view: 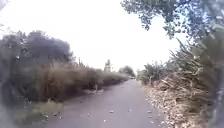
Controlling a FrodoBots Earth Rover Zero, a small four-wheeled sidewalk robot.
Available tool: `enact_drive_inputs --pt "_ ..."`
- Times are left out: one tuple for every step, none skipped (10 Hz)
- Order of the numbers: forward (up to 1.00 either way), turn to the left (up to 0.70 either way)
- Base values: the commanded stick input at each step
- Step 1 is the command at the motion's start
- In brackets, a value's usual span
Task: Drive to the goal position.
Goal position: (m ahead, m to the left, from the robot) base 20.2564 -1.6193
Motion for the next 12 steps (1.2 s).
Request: enact_drive_inputs --pt "0.85 0.00" --pt "0.85 0.00" --pt "0.85 0.00" --pt "0.85 0.00" --pt "0.85 0.00" --pt "0.85 0.00" --pt "0.85 0.00" --pt "0.85 0.00" --pt "0.85 0.00" --pt "0.85 0.00" --pt "0.85 0.00" --pt "0.85 0.00"
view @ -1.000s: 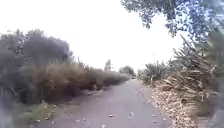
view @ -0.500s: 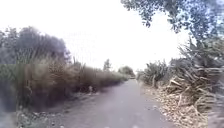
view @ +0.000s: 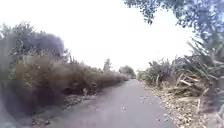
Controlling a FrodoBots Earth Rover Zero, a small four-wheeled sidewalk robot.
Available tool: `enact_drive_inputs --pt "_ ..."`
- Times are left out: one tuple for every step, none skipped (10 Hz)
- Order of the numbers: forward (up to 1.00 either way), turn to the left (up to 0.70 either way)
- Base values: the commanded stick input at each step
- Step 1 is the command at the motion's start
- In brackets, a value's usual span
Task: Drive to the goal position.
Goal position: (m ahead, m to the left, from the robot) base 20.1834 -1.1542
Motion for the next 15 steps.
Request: enact_drive_inputs --pt "0.85 0.00" --pt "0.85 0.09" --pt "0.85 -0.10" --pt "0.85 -0.29" --pt "0.85 -0.34" --pt "0.85 -0.34" --pt "0.85 -0.33" --pt "0.85 -0.20" --pt "0.85 -0.07" --pt "0.85 0.00" --pt "0.85 0.00" --pt "0.85 0.00" --pt "0.85 0.00" --pt "0.85 0.00" --pt "0.85 0.00"
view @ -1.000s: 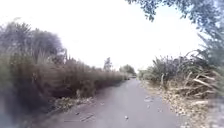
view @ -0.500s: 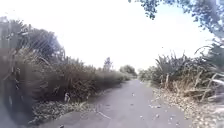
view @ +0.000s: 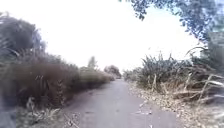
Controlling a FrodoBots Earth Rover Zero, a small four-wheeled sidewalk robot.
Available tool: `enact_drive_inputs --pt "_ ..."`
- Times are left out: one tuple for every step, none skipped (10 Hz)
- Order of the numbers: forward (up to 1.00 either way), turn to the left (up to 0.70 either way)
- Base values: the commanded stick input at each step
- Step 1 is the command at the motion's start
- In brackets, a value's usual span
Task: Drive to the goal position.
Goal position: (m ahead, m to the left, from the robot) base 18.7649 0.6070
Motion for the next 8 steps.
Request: enact_drive_inputs --pt "0.85 0.00" --pt "0.85 0.00" --pt "0.85 0.00" --pt "0.85 0.00" --pt "0.85 0.00" --pt "0.85 0.00" --pt "0.85 0.00" --pt "0.85 0.00"
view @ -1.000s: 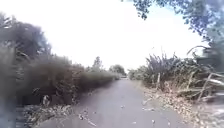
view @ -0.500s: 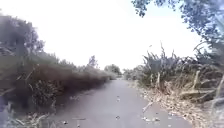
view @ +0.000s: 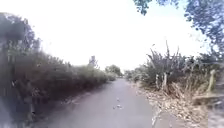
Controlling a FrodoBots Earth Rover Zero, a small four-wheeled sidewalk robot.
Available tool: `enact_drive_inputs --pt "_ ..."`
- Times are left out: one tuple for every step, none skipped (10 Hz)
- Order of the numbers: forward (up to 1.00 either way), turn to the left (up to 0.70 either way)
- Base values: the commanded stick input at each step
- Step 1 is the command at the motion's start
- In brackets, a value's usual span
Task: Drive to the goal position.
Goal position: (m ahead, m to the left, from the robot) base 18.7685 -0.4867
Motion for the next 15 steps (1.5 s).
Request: enact_drive_inputs --pt "0.85 0.00" --pt "0.85 0.00" --pt "0.85 0.00" --pt "0.85 0.00" --pt "0.85 0.00" --pt "0.85 0.00" --pt "0.85 0.03" --pt "0.85 0.02" --pt "0.85 0.00" --pt "0.85 0.03" --pt "0.85 0.06" --pt "0.85 0.00" --pt "0.85 0.00" --pt "0.85 0.00" --pt "0.85 0.00"
